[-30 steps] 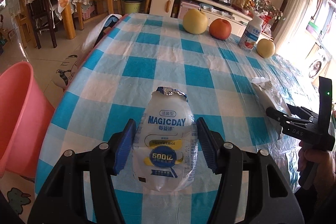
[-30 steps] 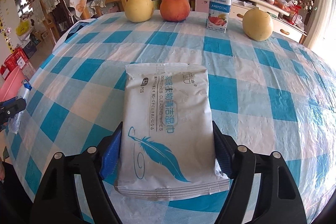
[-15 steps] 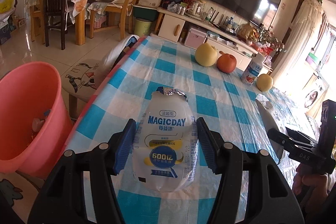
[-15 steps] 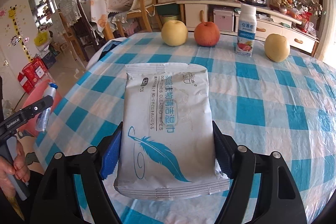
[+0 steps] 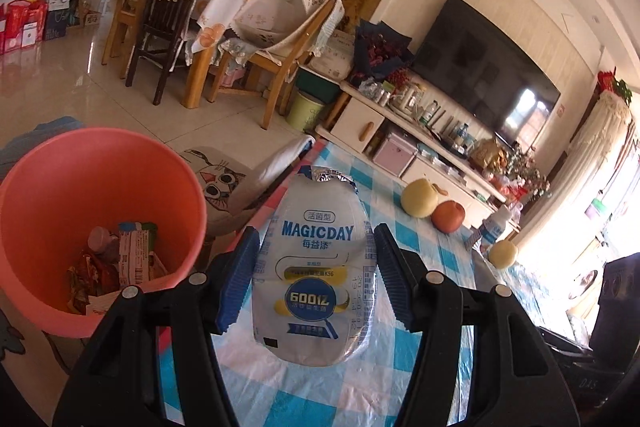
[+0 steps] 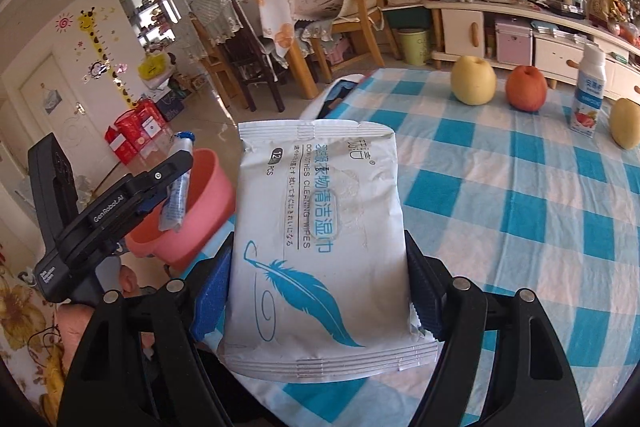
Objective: Collect trash
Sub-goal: 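Drop the bottle into the bucket with the left gripper while the right drops the pack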
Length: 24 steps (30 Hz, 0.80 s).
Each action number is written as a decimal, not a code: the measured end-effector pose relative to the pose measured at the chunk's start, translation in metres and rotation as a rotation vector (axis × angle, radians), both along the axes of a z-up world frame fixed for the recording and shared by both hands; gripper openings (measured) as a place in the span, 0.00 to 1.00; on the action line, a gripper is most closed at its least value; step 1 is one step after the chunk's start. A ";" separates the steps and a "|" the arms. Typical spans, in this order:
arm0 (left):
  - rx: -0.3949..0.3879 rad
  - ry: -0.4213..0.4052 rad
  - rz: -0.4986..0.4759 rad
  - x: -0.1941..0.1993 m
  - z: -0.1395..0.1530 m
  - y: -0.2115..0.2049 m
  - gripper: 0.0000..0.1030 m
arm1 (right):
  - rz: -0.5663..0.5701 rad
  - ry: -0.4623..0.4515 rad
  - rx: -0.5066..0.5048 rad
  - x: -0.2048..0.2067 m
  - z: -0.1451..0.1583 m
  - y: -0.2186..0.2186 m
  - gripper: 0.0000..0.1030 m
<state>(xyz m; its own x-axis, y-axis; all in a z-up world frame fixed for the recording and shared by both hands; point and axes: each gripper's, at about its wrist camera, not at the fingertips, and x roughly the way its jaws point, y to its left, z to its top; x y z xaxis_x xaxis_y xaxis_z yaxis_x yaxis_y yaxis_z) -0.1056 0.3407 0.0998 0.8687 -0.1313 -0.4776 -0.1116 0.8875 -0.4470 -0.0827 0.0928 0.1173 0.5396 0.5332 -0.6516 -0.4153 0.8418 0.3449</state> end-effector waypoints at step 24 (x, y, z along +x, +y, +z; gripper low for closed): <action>-0.203 0.050 0.505 -0.029 -0.026 0.141 0.58 | 0.328 0.016 0.079 0.051 0.024 0.224 0.75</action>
<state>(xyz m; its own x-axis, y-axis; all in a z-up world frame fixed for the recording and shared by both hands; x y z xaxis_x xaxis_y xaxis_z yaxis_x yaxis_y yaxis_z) -0.1347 0.4814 0.0740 0.8244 0.2027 -0.5285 -0.5272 0.6146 -0.5868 -0.0316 0.3171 0.1415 0.3213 0.7258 -0.6082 -0.6535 0.6348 0.4124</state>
